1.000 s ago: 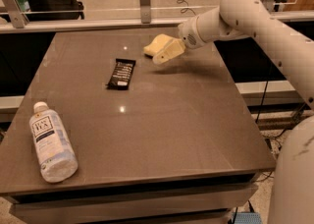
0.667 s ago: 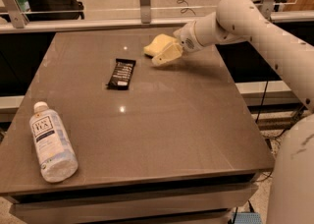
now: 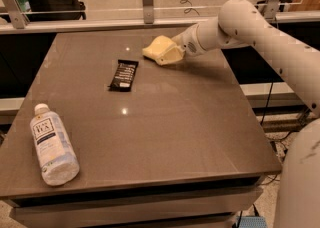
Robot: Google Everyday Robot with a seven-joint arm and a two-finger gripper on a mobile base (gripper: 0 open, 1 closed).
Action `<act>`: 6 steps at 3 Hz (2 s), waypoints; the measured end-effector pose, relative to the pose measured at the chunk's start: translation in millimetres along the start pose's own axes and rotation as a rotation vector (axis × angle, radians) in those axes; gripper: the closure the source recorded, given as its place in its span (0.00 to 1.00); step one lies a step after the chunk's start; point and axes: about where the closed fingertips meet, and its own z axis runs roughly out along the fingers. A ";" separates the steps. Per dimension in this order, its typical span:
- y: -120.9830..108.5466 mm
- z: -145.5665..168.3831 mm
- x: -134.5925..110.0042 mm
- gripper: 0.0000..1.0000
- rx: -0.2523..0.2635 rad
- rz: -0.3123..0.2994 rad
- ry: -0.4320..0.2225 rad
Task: Move sponge near blue plastic bottle
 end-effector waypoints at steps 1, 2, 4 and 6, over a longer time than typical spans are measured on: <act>-1.9 -10.9 -9.2 0.87 0.012 -0.013 -0.019; 4.8 -34.3 -30.8 1.00 0.005 -0.055 -0.054; 76.2 -74.4 -55.2 1.00 -0.111 -0.202 -0.061; 121.7 -87.2 -50.8 1.00 -0.201 -0.246 -0.043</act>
Offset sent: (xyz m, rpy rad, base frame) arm -0.0289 -0.0108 0.0856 0.0322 -0.1264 0.0685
